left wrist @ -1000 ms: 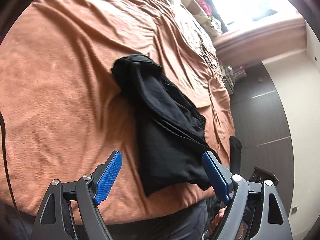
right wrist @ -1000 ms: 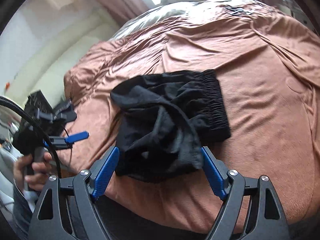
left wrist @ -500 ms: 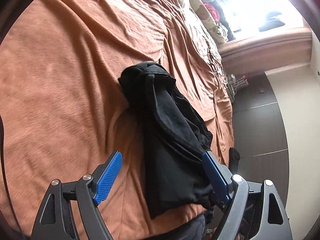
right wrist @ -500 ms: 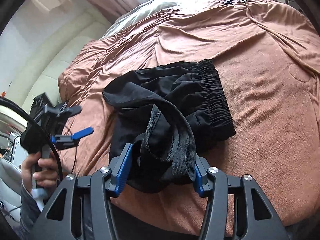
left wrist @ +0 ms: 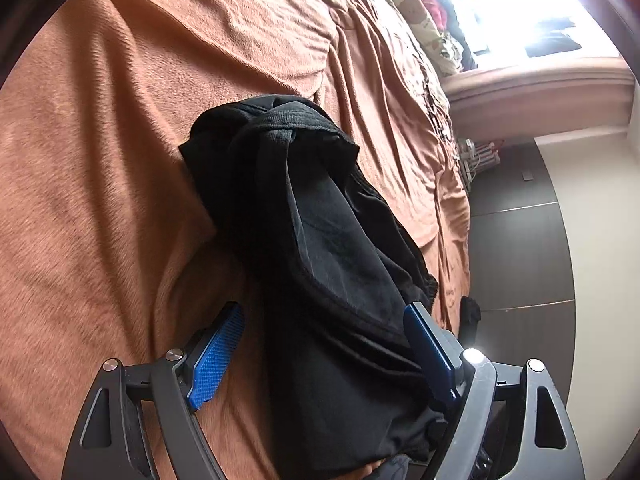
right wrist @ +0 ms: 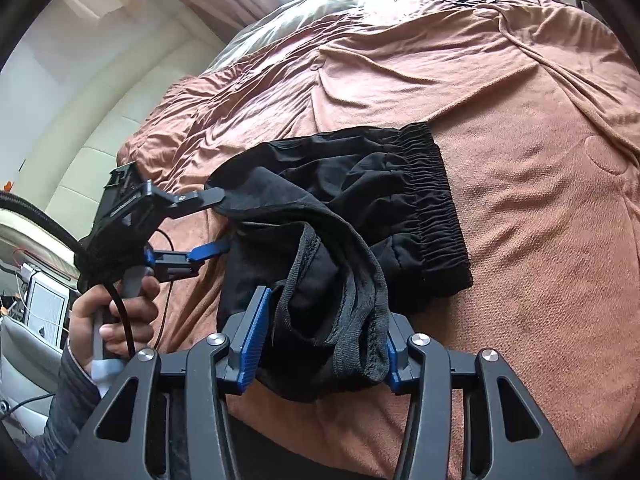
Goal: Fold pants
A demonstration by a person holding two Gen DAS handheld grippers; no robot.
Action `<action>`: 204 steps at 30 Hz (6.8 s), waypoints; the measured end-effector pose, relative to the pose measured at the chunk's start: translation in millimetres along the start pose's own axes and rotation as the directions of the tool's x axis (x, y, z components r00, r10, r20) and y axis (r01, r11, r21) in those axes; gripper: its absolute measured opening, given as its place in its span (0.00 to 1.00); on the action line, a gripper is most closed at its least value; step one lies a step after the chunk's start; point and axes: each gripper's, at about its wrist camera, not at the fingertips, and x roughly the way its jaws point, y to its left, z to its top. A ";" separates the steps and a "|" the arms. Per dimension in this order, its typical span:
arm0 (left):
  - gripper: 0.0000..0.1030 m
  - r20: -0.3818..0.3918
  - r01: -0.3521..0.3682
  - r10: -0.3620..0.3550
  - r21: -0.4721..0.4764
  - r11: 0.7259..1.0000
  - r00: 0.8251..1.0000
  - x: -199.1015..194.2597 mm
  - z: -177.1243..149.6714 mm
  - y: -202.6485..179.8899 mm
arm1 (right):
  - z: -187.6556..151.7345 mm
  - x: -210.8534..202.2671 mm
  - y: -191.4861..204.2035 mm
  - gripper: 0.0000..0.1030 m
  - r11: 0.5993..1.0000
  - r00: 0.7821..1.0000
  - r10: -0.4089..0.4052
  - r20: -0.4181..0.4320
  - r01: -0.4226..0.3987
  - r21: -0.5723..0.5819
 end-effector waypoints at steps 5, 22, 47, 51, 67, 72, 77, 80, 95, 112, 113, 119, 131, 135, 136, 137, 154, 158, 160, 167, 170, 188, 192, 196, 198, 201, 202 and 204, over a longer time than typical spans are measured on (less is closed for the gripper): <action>0.73 0.010 -0.018 0.018 -0.020 1.000 1.000 8.0 13.0 4.2 | -1.8 0.7 -4.2 0.36 1.000 1.000 0.001 -0.003 -0.001 0.012; 0.08 0.106 -0.069 0.066 0.027 0.997 0.992 -23.7 19.0 -10.0 | -7.3 -4.9 -5.3 0.09 1.000 1.000 0.016 0.023 -0.015 -0.003; 0.07 0.057 -0.081 0.069 0.255 0.964 0.996 0.8 40.2 -128.2 | -37.7 -22.6 -22.1 0.07 0.996 0.994 0.067 0.081 -0.071 0.051; 0.07 0.027 -0.093 0.089 0.286 0.954 0.996 20.7 37.9 -143.6 | -44.7 -28.6 -28.1 0.07 0.994 0.993 0.072 0.098 -0.079 0.069; 0.13 -0.068 -0.121 0.152 0.336 0.934 0.986 83.6 25.9 -171.6 | -65.4 -38.8 -38.3 0.07 0.993 0.992 0.063 0.107 -0.073 0.091; 0.49 -0.071 -0.077 0.107 0.340 0.937 0.992 79.7 21.2 -169.4 | -69.5 -38.0 -36.2 0.07 0.994 0.993 0.059 0.099 -0.068 0.089; 0.50 -0.061 -0.115 0.144 0.339 0.934 0.988 67.1 18.9 -154.7 | -71.7 -39.6 -34.2 0.07 0.994 0.994 0.054 0.096 -0.062 0.087; 0.50 -0.047 -0.134 0.159 0.337 0.932 0.986 54.4 15.5 -142.4 | -73.9 -42.4 -35.1 0.07 0.994 0.994 0.055 0.096 -0.064 0.092; 0.50 -0.077 -0.178 0.208 0.288 0.941 0.975 17.9 -29.2 -70.0 | -92.6 -48.4 -38.5 0.07 0.991 0.997 0.012 0.075 -0.023 0.135; 0.46 -0.116 -0.123 0.149 0.203 0.971 0.982 16.4 -56.6 -36.2 | -56.6 -78.9 -48.1 0.54 0.989 0.992 -0.033 0.125 0.014 0.147; 0.44 -0.119 -0.120 0.145 0.197 0.973 0.982 16.6 -57.3 -34.7 | -49.0 -76.3 -48.0 0.54 0.990 0.991 -0.023 0.128 0.005 0.139; 0.43 -0.121 -0.102 0.124 0.175 0.979 0.985 15.4 -59.0 -30.5 | -15.0 -49.9 -47.9 0.54 0.995 0.993 -0.025 0.113 0.014 0.095; 0.43 -0.109 -0.110 0.126 0.143 0.984 0.986 17.6 -64.4 -27.0 | 28.8 17.8 -50.0 0.63 0.998 0.998 -0.061 0.002 0.061 0.011; 0.43 -0.102 -0.107 0.120 0.123 0.987 0.988 15.7 -70.3 -22.9 | 33.5 29.7 -50.3 0.63 0.999 0.999 -0.040 -0.010 0.040 -0.007; 0.43 -0.104 -0.104 0.117 0.122 0.987 0.988 16.1 -73.1 -22.3 | 34.6 32.7 -51.5 0.63 0.999 0.999 -0.032 -0.014 0.032 -0.007; 0.43 -0.107 -0.101 0.114 0.122 0.987 0.988 16.6 -76.0 -22.1 | 35.4 35.2 -52.5 0.63 1.000 0.999 -0.027 -0.018 0.027 -0.010; 0.13 -0.105 -0.093 0.109 0.143 0.985 0.988 -7.7 -96.3 -31.5 | 23.2 31.4 -56.8 0.36 0.998 1.000 -0.004 -0.026 0.006 0.058; 0.13 -0.104 -0.098 0.113 0.141 0.985 0.988 -18.8 -97.6 -28.1 | 19.0 30.8 -52.8 0.36 0.997 0.999 0.014 -0.037 -0.011 0.072; 0.13 -0.104 -0.097 0.111 0.137 0.986 0.988 -23.5 -97.9 -26.6 | 15.9 31.0 -49.1 0.36 0.997 0.999 0.019 -0.043 -0.016 0.074; 0.13 -0.104 -0.101 0.114 0.125 0.987 0.988 -38.9 -102.2 -17.4 | 7.3 33.8 -35.4 0.36 0.997 0.998 0.028 -0.062 -0.023 0.078; 0.13 -0.104 -0.108 0.122 0.128 0.986 0.987 -48.2 -104.8 -13.1 | 4.3 34.8 -30.5 0.36 0.996 0.996 0.038 -0.075 -0.032 0.081; 0.53 -0.092 -0.141 0.152 0.119 0.983 0.984 -52.9 -88.6 -1.7 | 18.4 33.1 -28.7 0.69 0.998 0.996 0.041 -0.082 -0.037 0.052; 0.54 -0.071 -0.127 0.136 0.109 0.986 0.988 -51.5 -76.0 -0.2 | 23.7 38.3 -35.6 0.70 0.996 0.995 0.060 -0.074 -0.055 0.067; 0.54 -0.061 -0.123 0.129 0.097 0.988 0.990 -47.6 -64.2 3.4 | 24.7 47.5 -44.8 0.70 0.990 0.992 0.098 -0.078 -0.089 0.108; 0.54 -0.055 -0.110 0.116 0.092 0.990 0.992 -45.5 -57.1 4.8 | 24.3 50.4 -47.6 0.70 0.988 0.991 0.109 -0.076 -0.099 0.117; 0.54 -0.053 -0.098 0.103 0.092 0.991 0.993 -42.9 -46.9 6.0 | 26.0 56.4 -51.5 0.70 0.983 0.987 0.136 -0.085 -0.124 0.132; 0.54 -0.055 -0.096 0.101 0.093 0.991 0.993 -41.5 -44.8 5.6 | 27.2 57.2 -52.3 0.70 0.982 0.986 0.145 -0.087 -0.132 0.135; 0.54 -0.056 -0.098 0.104 0.100 0.990 0.993 -36.8 -39.3 4.3 | 29.7 62.1 -54.3 0.70 0.979 0.983 0.163 -0.089 -0.150 0.139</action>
